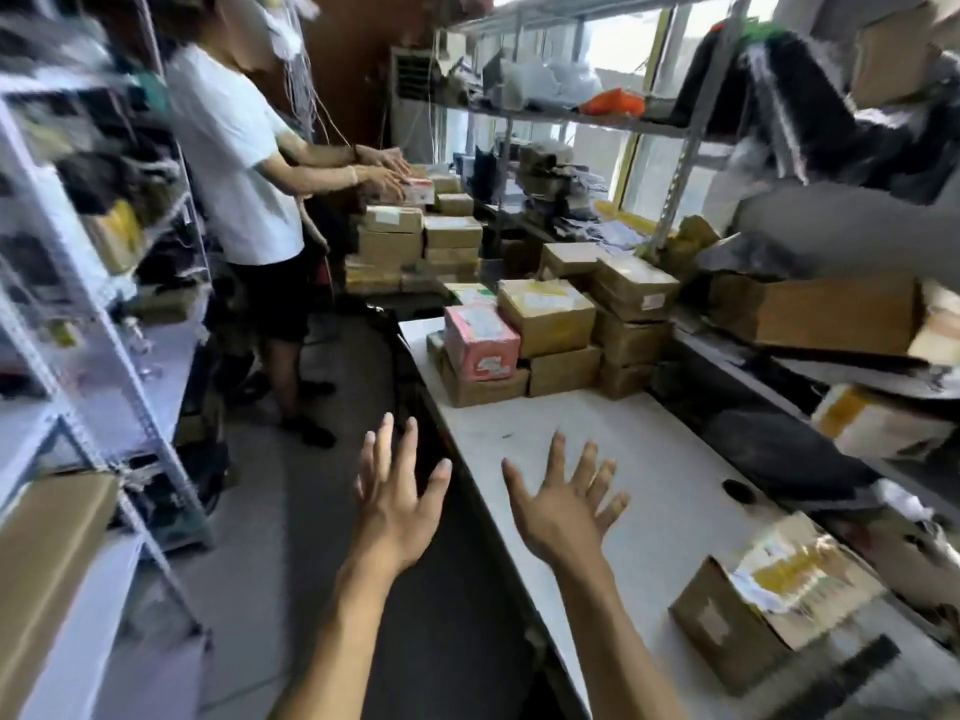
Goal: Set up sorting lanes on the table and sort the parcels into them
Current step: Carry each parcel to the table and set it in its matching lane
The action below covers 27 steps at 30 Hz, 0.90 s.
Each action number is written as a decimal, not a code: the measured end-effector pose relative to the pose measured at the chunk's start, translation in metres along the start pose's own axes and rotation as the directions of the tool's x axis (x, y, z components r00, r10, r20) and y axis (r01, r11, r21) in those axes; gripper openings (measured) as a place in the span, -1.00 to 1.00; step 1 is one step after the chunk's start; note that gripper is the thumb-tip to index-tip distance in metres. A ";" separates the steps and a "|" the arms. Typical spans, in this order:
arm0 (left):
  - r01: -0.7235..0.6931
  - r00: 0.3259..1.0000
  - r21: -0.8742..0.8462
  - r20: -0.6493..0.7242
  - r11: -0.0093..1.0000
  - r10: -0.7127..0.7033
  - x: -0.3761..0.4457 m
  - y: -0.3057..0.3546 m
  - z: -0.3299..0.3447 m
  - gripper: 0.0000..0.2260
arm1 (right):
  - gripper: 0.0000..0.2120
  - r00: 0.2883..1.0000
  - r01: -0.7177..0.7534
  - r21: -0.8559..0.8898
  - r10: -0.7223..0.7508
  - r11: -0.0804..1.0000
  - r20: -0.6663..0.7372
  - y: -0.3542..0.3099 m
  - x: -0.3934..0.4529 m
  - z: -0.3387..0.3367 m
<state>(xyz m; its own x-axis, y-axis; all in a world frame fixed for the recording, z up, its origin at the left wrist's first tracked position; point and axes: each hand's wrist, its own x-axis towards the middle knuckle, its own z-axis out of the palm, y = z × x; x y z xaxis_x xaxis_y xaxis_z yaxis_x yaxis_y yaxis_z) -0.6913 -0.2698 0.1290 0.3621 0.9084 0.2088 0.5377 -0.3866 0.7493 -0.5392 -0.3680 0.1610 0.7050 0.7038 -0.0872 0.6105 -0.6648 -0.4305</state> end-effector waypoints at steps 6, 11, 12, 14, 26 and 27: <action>0.040 0.999 -0.051 -0.031 0.998 -0.041 0.059 -0.039 -0.020 -0.30 | -0.23 0.997 0.052 -0.026 -0.051 0.998 0.055 -0.066 0.051 0.031; 0.069 0.997 -0.048 -0.029 0.996 -0.070 0.128 -0.067 -0.017 -0.28 | -0.21 0.996 0.047 -0.004 -0.047 0.999 0.073 -0.105 0.122 0.063; 0.069 0.997 -0.050 -0.027 0.996 -0.071 0.145 -0.072 -0.015 -0.28 | -0.22 0.995 0.061 0.012 -0.061 0.998 0.073 -0.112 0.139 0.069; 0.059 0.998 -0.044 -0.016 0.997 -0.060 0.188 -0.079 -0.009 -0.23 | -0.22 0.995 0.080 0.047 -0.083 0.996 0.059 -0.126 0.178 0.078; 0.060 0.992 -0.073 0.112 0.996 -0.052 0.388 -0.093 0.035 -0.38 | -0.21 0.999 0.033 0.051 -0.034 0.998 0.026 -0.202 0.367 0.082; 0.074 0.991 -0.083 0.121 0.994 -0.063 0.400 -0.098 0.039 -0.39 | -0.21 0.999 0.026 0.053 -0.028 0.998 0.032 -0.206 0.378 0.085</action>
<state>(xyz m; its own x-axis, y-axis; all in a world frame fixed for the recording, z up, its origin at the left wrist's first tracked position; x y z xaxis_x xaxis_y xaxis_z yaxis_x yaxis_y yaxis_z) -0.5692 0.1247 0.1145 0.4171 0.9050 0.0833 0.4977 -0.3042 0.8122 -0.4296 0.0563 0.1409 0.6760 0.7295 -0.1041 0.6086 -0.6323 -0.4794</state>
